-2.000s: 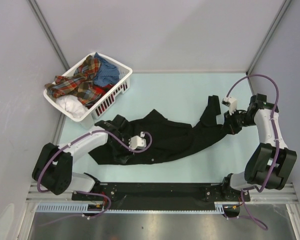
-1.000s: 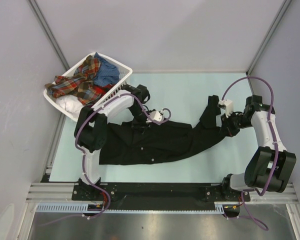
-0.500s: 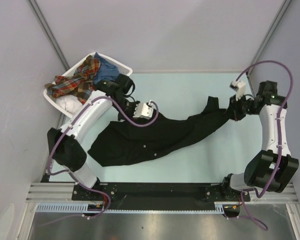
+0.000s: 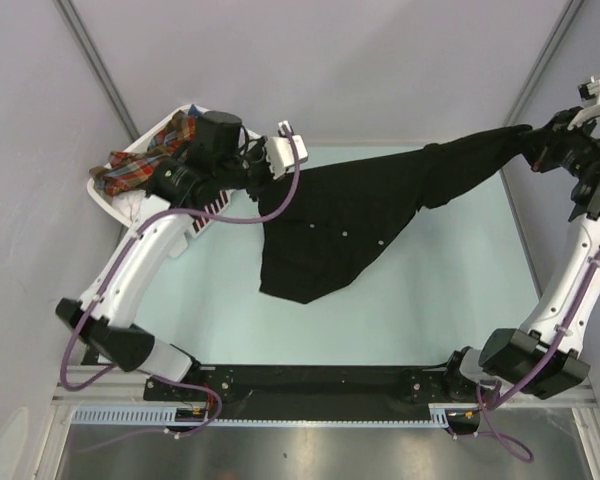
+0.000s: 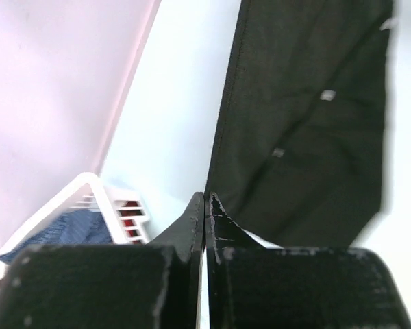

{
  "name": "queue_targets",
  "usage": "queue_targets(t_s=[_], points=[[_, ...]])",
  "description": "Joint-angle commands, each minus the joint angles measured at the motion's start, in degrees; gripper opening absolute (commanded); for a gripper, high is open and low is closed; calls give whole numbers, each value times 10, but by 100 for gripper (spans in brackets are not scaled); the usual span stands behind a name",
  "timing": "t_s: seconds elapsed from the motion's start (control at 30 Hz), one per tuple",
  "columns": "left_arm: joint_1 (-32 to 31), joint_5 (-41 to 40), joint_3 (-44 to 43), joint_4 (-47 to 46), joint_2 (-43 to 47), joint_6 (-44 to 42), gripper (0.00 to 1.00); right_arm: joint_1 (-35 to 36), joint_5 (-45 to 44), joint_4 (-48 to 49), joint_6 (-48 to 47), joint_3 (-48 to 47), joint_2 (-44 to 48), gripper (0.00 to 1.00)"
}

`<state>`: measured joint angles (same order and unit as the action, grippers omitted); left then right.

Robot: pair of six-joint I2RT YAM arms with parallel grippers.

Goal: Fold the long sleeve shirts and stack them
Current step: Flatten the shirt out

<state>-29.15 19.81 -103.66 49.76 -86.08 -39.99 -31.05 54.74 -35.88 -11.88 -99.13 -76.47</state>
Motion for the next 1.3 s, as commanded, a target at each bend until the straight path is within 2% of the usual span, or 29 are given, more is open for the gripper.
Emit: queue_targets(t_s=[0.0,0.1,0.2,0.33,0.43,0.57,0.6,0.67,0.7,0.77,0.83,0.87,0.97,1.0,1.03,1.07,1.1,1.13,1.17,1.23,1.27], points=[[10,-57,94,34,96,93,0,-48,-35,52,6,28,70,0],[10,-41,149,39,177,111,0,-102,-13,42,-5,72,140,0],[18,-58,135,24,230,137,0,-149,2,53,14,76,187,0],[20,-85,94,-12,261,163,0,-176,-6,131,102,61,209,0],[21,-98,86,-36,250,161,0,-173,-7,189,164,68,201,0],[22,-113,106,-63,178,144,0,-103,-78,194,144,95,150,0],[23,-124,112,-77,159,142,0,-50,-121,192,123,97,119,0],[45,-120,95,-133,88,148,0,7,-174,199,104,84,74,0],[53,-116,76,-152,62,155,0,46,-220,208,101,74,21,0],[74,-113,15,-189,-41,179,0,76,-256,232,111,7,-35,0],[88,-116,-142,-193,-124,200,0,104,-317,245,126,-64,-122,0],[100,-120,-281,-190,-207,222,0,107,-335,260,135,-142,-152,0],[115,-119,-515,-210,-310,255,0,112,-385,295,176,-267,-229,0],[117,-123,-527,-235,-308,259,0,109,-402,298,189,-359,-246,0],[117,-129,-514,-309,-288,262,0,97,-404,300,204,-414,-263,0],[117,-145,-437,-356,-263,268,0,88,-408,309,243,-458,-285,0],[118,-151,-386,-409,-194,268,0,79,-411,323,265,-513,-290,0],[120,-152,-340,-494,-164,266,0,65,-413,342,280,-523,-287,0],[124,-148,-293,-531,-141,260,0,50,-416,391,294,-520,-264,0],[136,-138,-316,-518,-130,257,0,40,-426,460,283,-449,-226,0],[141,-111,-331,-511,-131,258,0,35,-423,481,274,-407,-178,0]])
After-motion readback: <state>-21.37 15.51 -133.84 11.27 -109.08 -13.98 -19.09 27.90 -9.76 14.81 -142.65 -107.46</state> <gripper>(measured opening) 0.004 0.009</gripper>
